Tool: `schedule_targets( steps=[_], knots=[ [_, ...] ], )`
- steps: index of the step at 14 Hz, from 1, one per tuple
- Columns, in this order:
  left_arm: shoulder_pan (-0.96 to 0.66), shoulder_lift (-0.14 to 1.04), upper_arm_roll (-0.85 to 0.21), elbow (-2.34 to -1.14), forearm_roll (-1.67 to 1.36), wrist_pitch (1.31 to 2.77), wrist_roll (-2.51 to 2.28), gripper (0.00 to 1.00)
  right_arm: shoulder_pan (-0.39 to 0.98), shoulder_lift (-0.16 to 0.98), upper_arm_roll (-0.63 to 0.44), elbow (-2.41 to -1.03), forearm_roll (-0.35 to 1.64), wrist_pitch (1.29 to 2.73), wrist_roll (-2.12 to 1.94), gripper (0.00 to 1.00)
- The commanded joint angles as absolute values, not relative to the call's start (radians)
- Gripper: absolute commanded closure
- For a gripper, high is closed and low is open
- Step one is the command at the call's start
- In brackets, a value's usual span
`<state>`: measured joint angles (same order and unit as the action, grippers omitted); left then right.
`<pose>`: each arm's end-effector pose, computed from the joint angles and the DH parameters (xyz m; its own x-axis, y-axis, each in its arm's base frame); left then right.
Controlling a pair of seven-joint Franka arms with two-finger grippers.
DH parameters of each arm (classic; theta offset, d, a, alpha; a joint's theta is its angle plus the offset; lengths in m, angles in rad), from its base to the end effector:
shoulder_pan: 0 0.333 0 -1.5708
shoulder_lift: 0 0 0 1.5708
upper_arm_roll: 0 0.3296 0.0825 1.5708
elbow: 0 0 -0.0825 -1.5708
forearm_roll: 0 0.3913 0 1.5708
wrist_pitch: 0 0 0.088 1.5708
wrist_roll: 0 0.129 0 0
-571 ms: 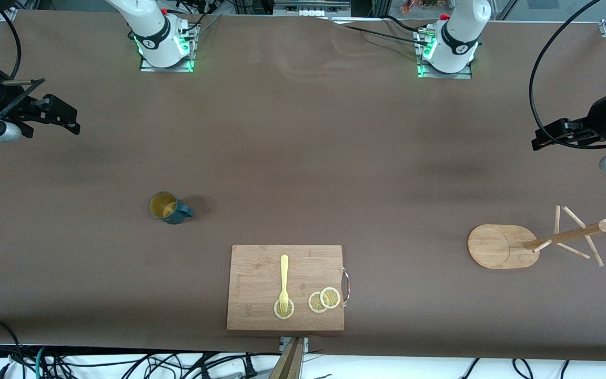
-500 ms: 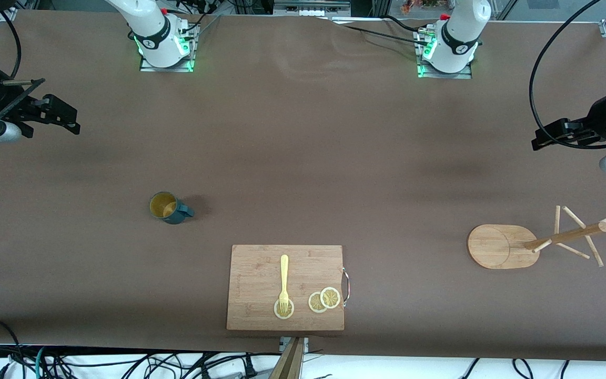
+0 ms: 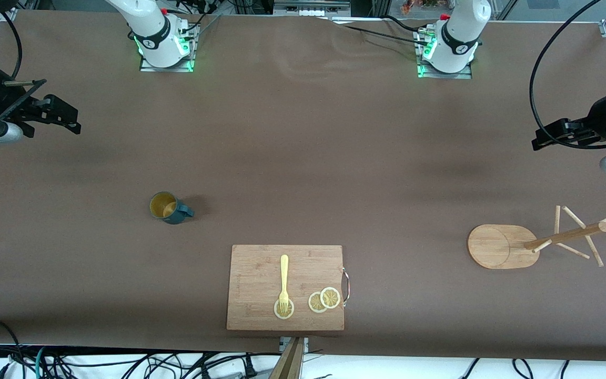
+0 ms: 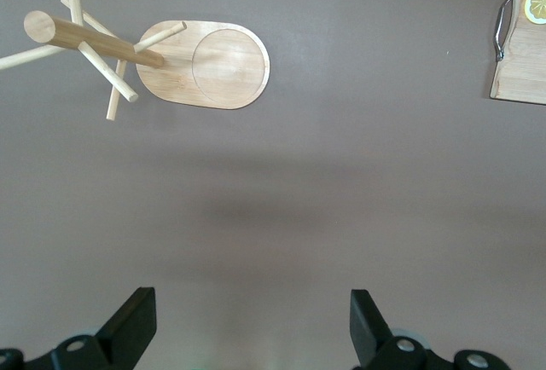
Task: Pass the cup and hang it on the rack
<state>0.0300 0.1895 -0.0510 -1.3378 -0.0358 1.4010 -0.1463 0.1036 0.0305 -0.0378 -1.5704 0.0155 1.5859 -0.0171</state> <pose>0.6013 -0.0146 0.6018 0.9843 0.1187 -0.1308 0.1232 -0.9920 0.0266 0.5708 0.0399 0.6003 0.9965 0.0826 -0.0147 0.0823 -0.9965 -0.0146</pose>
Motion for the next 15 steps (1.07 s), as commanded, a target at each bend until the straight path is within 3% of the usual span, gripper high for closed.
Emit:
schedule_targets(
  steps=[1, 15],
  knots=[
    [0.037, 0.201, -0.055, -1.312, -0.018, 1.396, -0.123, 0.00, 0.097, 0.011, -0.029, -1.583, 0.003, 1.580, -0.012, 0.00],
    [0.038, 0.202, -0.055, -1.312, -0.018, 1.396, -0.123, 0.00, 0.107, 0.011, -0.026, -1.582, 0.008, 1.577, -0.014, 0.00]
  ],
)
